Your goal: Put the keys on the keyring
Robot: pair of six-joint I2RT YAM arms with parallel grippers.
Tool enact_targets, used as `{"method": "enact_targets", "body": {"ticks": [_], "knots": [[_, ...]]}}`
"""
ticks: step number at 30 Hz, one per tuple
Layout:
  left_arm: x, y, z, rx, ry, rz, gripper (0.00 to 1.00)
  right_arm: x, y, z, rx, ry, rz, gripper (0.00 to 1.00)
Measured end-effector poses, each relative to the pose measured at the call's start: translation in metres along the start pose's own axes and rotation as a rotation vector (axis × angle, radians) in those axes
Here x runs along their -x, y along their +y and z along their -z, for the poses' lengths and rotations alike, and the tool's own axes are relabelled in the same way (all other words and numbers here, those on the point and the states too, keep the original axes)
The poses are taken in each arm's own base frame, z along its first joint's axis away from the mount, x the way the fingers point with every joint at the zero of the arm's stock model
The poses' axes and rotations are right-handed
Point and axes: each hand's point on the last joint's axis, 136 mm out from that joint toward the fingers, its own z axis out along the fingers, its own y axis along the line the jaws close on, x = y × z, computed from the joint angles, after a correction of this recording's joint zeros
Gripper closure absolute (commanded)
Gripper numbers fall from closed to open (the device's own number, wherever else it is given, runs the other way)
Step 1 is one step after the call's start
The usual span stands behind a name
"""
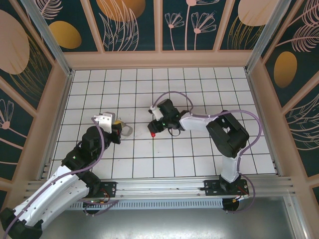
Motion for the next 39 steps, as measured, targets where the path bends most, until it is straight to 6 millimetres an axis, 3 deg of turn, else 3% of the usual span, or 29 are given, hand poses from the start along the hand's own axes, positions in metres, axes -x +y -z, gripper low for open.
{"method": "enact_targets", "body": {"ticks": [13, 27, 39], "knots": [[0.001, 0.0, 0.0, -0.001, -0.003, 0.001, 1.0, -0.004, 0.0, -0.006, -0.009, 0.034, 0.019, 0.68], [0.001, 0.0, 0.0, -0.002, -0.003, 0.0, 1.0, -0.014, -0.004, -0.018, -0.01, 0.068, 0.03, 0.85], [0.001, -0.001, 0.0, -0.005, -0.002, 0.0, 1.0, -0.008, -0.001, -0.018, -0.006, 0.054, 0.037, 0.83]]}}
